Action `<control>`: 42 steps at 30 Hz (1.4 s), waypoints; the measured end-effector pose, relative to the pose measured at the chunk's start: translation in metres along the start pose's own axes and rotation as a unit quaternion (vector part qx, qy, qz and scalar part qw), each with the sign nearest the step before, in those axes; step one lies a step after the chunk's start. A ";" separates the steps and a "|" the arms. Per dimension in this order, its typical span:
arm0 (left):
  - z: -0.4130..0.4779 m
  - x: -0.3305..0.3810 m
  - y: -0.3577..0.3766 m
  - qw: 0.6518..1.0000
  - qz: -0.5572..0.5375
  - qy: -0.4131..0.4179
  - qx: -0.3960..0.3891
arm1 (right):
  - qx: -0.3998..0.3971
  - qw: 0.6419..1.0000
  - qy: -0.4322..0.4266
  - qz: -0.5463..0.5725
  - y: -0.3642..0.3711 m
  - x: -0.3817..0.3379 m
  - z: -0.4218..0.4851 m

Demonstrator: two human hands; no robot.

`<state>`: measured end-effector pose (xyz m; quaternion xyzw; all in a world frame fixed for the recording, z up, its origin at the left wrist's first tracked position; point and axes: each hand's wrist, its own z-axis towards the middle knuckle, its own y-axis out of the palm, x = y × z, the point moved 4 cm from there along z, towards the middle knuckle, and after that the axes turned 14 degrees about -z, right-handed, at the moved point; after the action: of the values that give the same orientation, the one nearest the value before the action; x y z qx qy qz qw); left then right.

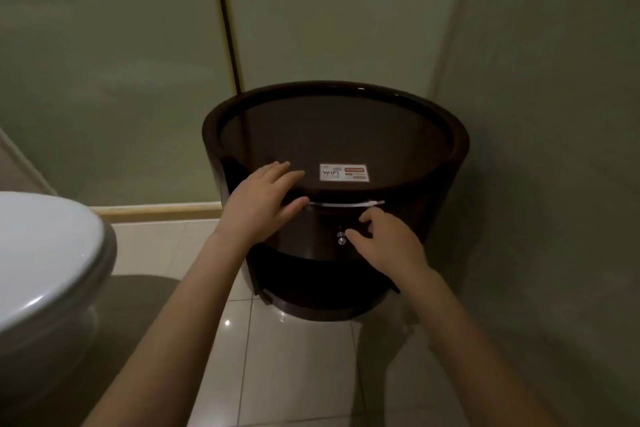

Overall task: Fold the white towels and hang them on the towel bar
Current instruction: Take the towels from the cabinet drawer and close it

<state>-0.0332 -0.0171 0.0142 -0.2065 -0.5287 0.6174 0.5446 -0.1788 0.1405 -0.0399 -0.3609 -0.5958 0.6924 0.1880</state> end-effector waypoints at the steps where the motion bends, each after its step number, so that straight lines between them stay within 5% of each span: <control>1: 0.001 -0.004 0.003 1.000 0.002 -0.001 -0.003 | -0.014 1.000 0.020 0.002 0.005 -0.001 -0.002; 7: -0.002 -0.023 0.017 1.000 -0.008 -0.005 0.002 | -0.074 0.994 0.080 0.031 0.036 -0.015 0.000; 14: -0.003 -0.025 0.019 1.000 -0.001 -0.006 0.001 | -0.040 0.993 0.103 0.037 0.045 -0.026 -0.001; 42: -0.009 -0.007 0.021 0.998 -0.036 -0.057 -0.004 | -0.121 0.992 0.022 0.014 0.029 -0.008 -0.111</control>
<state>-0.0332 -0.0162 -0.0090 -0.1538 -0.5686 0.6063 0.5343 -0.0885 0.2048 -0.0685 -0.4045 -0.6662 0.6093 0.1461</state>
